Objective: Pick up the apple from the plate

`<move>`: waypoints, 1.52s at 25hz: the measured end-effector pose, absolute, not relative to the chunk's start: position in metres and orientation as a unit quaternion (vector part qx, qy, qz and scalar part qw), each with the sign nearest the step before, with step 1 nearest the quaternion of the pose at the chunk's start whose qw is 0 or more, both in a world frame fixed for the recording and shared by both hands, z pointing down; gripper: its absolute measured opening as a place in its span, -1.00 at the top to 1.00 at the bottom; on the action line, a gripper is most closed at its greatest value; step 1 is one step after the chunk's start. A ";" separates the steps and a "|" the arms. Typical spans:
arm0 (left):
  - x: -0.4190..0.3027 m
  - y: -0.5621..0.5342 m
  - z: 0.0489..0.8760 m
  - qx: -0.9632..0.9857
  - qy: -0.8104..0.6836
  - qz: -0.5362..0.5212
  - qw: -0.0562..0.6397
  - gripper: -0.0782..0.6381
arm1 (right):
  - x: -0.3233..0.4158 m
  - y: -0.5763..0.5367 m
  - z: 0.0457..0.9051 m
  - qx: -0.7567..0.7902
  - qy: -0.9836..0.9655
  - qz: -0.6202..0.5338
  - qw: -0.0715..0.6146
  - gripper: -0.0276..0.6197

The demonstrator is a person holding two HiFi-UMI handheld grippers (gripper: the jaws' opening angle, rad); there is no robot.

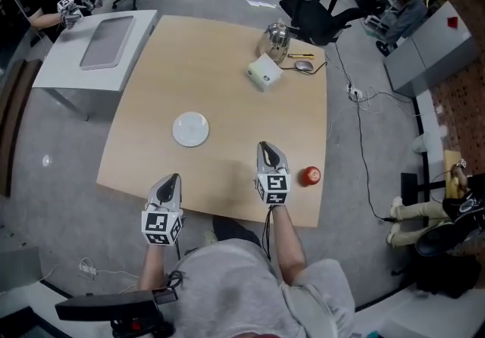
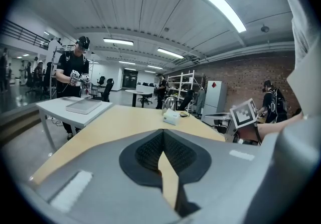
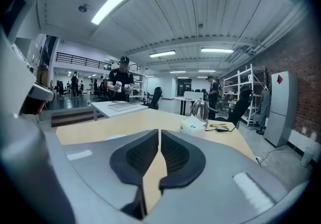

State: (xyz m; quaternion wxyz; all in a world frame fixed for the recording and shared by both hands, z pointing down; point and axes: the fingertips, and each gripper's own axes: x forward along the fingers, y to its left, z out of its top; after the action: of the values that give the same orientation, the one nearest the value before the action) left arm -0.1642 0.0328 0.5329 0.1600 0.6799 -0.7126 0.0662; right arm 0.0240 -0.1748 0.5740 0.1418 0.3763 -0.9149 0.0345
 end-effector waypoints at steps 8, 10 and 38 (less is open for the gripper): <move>-0.180 0.049 0.527 0.658 -0.735 0.058 0.154 0.73 | 0.003 -0.160 0.564 0.352 -0.926 0.028 0.132 0.90; -0.182 0.053 0.526 0.653 -0.739 0.056 0.153 0.73 | -0.002 -0.155 0.561 0.344 -0.930 0.028 0.128 0.89; -0.205 0.078 0.514 0.612 -0.776 0.047 0.142 0.73 | -0.057 -0.085 0.532 0.234 -0.967 0.021 0.102 0.90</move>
State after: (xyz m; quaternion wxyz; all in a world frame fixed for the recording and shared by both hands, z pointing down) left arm -0.2052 0.0781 0.5138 0.1422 0.6121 -0.7765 0.0467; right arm -0.0567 -0.0852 0.5316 0.1024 0.2342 -0.9665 0.0212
